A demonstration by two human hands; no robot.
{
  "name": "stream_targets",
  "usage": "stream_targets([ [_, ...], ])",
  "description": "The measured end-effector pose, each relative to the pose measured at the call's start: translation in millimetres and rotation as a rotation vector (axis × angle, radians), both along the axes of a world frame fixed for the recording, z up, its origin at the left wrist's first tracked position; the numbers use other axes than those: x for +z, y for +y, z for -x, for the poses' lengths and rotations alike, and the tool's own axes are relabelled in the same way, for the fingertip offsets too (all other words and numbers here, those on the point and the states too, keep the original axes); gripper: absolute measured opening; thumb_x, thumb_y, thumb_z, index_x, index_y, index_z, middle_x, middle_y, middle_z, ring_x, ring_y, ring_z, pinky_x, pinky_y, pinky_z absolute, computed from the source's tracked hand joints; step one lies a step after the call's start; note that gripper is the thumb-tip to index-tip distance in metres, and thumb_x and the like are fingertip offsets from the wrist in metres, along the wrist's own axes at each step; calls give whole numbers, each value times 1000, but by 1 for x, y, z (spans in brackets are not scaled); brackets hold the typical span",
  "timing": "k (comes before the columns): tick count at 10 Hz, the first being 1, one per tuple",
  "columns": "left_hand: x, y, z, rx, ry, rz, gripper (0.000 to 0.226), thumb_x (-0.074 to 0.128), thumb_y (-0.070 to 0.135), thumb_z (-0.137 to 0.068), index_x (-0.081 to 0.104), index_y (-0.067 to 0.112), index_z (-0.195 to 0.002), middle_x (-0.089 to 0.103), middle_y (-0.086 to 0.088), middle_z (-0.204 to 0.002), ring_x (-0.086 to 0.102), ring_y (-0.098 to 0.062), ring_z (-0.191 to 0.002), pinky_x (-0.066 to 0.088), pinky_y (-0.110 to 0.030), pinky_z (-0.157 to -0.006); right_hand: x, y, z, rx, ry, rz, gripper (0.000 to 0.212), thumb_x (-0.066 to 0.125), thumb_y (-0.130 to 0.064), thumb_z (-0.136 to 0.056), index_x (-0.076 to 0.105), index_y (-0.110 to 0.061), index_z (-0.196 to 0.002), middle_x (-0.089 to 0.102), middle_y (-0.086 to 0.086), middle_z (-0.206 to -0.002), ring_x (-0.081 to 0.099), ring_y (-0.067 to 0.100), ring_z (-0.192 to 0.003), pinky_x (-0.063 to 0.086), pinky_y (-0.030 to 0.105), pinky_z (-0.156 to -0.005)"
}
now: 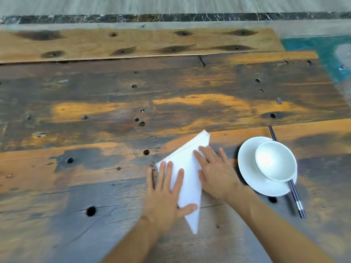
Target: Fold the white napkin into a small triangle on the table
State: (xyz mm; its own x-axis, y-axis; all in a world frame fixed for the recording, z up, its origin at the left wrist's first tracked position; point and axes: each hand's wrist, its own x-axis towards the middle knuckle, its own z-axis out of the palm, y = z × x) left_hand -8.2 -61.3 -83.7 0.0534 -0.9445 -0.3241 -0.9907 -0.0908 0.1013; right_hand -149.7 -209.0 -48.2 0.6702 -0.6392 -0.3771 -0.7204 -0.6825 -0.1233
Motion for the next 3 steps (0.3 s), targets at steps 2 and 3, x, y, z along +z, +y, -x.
stream_targets([
  [2,8,-20,129,407,157,4,111,45,89,-73,52,7,-149,40,-31,-156,27,-48,-147,23,-70,-108,2,-29,31,185,94,6,76,43,-17,-96,5,-20,-161,-3,1,-170,-4,22,-157,-11,43,-123],
  [3,13,-28,145,469,120,13,112,38,91,-73,56,8,-146,43,-29,-155,36,-53,-145,23,-69,-107,4,-34,45,186,86,31,77,44,-17,-96,3,-18,-161,-4,2,-170,-5,24,-156,-8,42,-123],
])
